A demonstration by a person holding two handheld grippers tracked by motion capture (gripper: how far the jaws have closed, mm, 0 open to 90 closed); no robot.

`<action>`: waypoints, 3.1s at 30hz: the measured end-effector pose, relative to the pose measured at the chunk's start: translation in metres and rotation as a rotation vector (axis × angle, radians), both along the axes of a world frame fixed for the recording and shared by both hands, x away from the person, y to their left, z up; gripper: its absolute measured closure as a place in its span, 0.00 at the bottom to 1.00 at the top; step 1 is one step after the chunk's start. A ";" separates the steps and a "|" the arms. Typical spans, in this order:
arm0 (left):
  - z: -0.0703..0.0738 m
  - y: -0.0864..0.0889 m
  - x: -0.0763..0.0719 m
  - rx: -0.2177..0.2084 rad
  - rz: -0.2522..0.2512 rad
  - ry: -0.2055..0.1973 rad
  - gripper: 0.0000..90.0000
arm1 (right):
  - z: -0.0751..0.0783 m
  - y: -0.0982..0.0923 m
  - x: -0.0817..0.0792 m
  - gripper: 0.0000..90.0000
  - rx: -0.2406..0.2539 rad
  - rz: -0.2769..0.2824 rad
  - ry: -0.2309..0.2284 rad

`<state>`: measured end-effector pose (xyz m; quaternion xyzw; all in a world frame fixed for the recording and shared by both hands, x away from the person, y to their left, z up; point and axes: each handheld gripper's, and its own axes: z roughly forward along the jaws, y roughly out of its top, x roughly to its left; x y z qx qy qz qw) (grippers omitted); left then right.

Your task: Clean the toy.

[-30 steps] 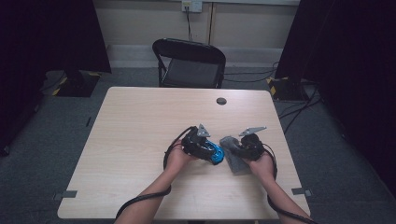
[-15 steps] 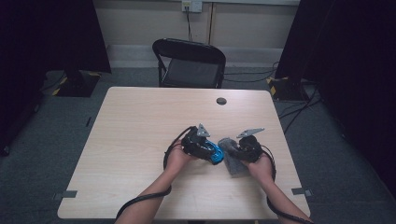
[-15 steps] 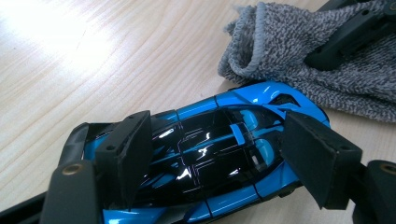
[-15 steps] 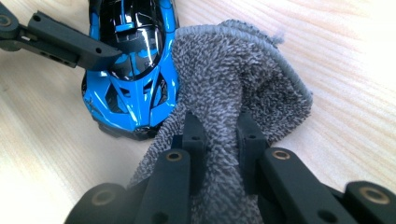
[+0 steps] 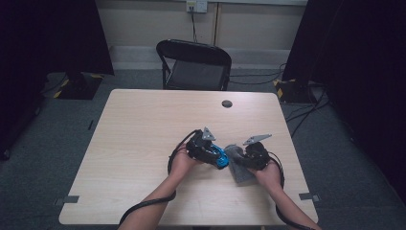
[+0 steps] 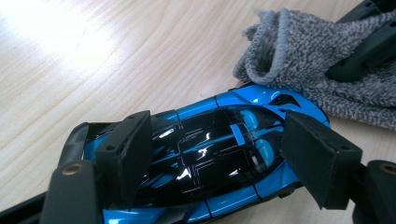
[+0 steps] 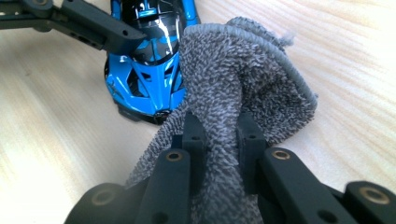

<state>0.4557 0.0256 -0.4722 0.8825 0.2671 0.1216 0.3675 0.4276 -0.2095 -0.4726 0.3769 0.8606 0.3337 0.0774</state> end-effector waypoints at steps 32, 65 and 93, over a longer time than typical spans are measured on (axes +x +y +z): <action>0.000 -0.002 -0.001 -0.005 0.016 -0.001 0.28 | 0.002 0.022 -0.033 0.87 -0.002 0.134 0.033; -0.003 0.002 -0.001 -0.026 -0.027 -0.008 0.24 | 0.026 -0.006 -0.022 0.86 0.029 0.077 -0.032; -0.002 0.024 -0.003 -0.022 0.005 -0.004 0.24 | 0.006 -0.024 0.030 0.53 0.003 -0.146 -0.030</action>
